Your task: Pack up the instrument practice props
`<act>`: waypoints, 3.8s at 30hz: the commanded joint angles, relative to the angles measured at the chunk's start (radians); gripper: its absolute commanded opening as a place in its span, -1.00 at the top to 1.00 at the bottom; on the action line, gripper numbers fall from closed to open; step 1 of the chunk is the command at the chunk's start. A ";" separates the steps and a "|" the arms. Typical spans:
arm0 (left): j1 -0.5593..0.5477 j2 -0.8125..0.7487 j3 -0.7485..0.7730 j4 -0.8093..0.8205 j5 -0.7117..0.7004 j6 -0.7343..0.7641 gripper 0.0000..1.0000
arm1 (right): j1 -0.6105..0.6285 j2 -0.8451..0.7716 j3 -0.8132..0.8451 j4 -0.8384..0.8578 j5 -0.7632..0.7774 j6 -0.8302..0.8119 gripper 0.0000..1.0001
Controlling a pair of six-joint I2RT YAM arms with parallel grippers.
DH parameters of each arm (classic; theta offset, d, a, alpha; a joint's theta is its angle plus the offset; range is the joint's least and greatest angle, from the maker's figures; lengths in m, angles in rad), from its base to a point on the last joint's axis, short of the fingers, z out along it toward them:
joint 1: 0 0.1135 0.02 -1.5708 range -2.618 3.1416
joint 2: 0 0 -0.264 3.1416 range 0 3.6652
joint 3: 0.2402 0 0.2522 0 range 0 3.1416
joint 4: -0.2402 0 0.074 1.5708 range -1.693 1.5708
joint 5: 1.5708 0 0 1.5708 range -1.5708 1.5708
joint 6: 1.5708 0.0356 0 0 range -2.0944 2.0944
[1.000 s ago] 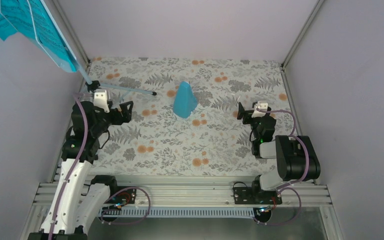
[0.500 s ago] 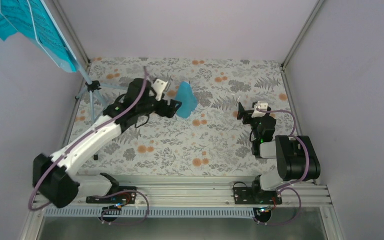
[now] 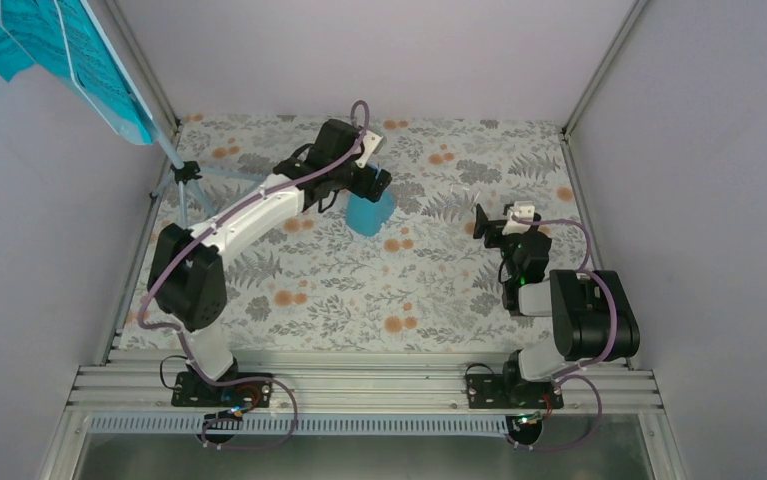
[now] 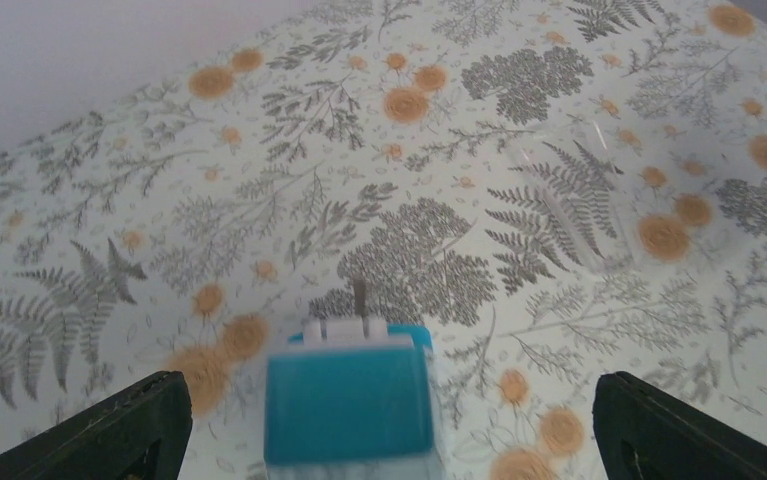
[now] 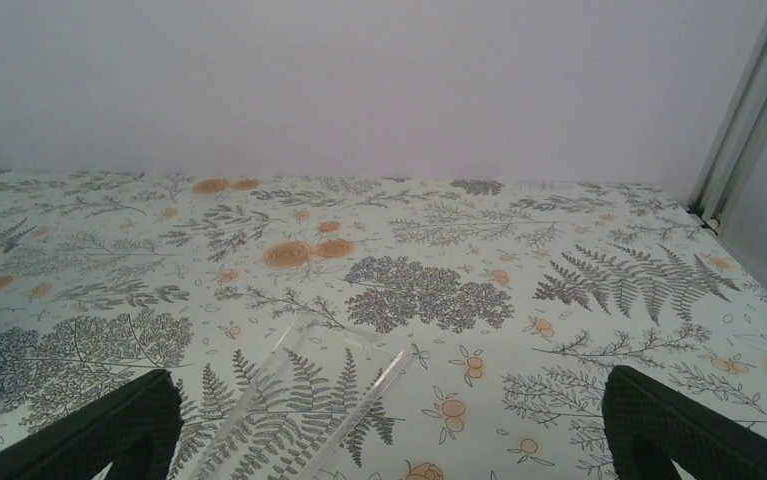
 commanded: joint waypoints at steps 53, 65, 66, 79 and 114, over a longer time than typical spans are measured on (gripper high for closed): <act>-0.065 -0.545 -0.506 0.245 0.274 0.101 -1.00 | -0.015 0.012 0.020 0.040 -0.014 -0.010 -0.99; 0.039 -0.769 -0.708 0.196 0.021 -0.289 -1.00 | -0.004 -0.117 0.087 -0.190 -0.022 -0.016 -0.99; 0.038 -0.786 -0.734 0.191 0.028 -0.317 -1.00 | 0.003 -0.179 0.146 -0.347 0.041 0.061 -0.99; 0.007 -0.919 -1.088 0.328 0.228 -0.633 -0.73 | 0.003 -0.524 0.389 -1.151 -0.372 0.538 -0.99; -0.033 -0.432 -1.039 0.506 0.235 -0.660 0.05 | 0.494 -0.056 0.247 -1.072 -0.364 0.611 0.30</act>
